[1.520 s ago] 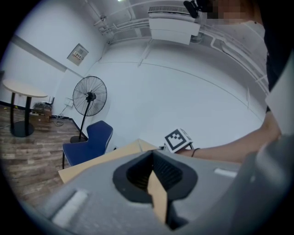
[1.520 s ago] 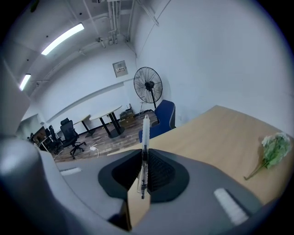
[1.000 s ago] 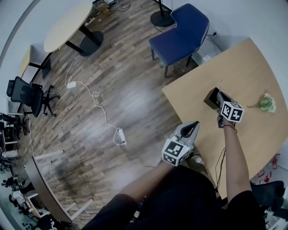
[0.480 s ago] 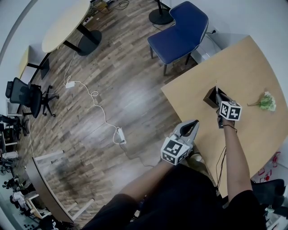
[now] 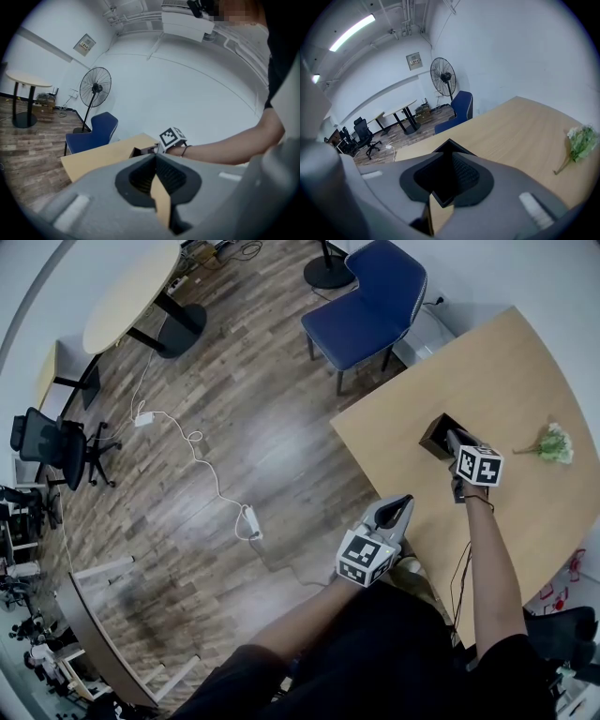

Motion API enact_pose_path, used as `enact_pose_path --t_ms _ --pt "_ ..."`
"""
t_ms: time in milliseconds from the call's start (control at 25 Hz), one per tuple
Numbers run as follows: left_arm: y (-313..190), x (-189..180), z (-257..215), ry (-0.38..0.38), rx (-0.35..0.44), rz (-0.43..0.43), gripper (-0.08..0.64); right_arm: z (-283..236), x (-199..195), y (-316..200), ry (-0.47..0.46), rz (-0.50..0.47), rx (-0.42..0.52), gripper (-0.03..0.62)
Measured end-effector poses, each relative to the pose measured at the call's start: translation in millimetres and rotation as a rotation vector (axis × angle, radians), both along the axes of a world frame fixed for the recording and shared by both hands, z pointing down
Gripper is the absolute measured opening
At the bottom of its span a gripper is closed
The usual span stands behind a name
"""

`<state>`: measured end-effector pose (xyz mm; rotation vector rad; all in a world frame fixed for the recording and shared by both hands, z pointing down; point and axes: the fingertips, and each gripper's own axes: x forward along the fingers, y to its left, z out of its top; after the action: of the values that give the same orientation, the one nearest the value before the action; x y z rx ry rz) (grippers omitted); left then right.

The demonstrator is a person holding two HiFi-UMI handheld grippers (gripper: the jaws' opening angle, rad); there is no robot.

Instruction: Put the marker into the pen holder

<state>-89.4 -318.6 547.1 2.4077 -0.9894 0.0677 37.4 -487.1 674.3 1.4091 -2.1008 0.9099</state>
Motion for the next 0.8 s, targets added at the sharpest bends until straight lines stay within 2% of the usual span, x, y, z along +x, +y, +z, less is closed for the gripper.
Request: enact_pose_path --t_ms 240,440,800 --pt "6 5 1 -0.012 0.019 0.013 0.002 -17 11 21 -0.029 0.016 0.029 0.050" --pt "6 9 -15 -0.019 0.054 0.022 0.002 -52 24 43 -0.066 0.063 0.091 0.007" --pt "16 49 -54 -0.010 0.118 0.054 0.002 -112 84 112 -0.071 0.165 0.175 0.002"
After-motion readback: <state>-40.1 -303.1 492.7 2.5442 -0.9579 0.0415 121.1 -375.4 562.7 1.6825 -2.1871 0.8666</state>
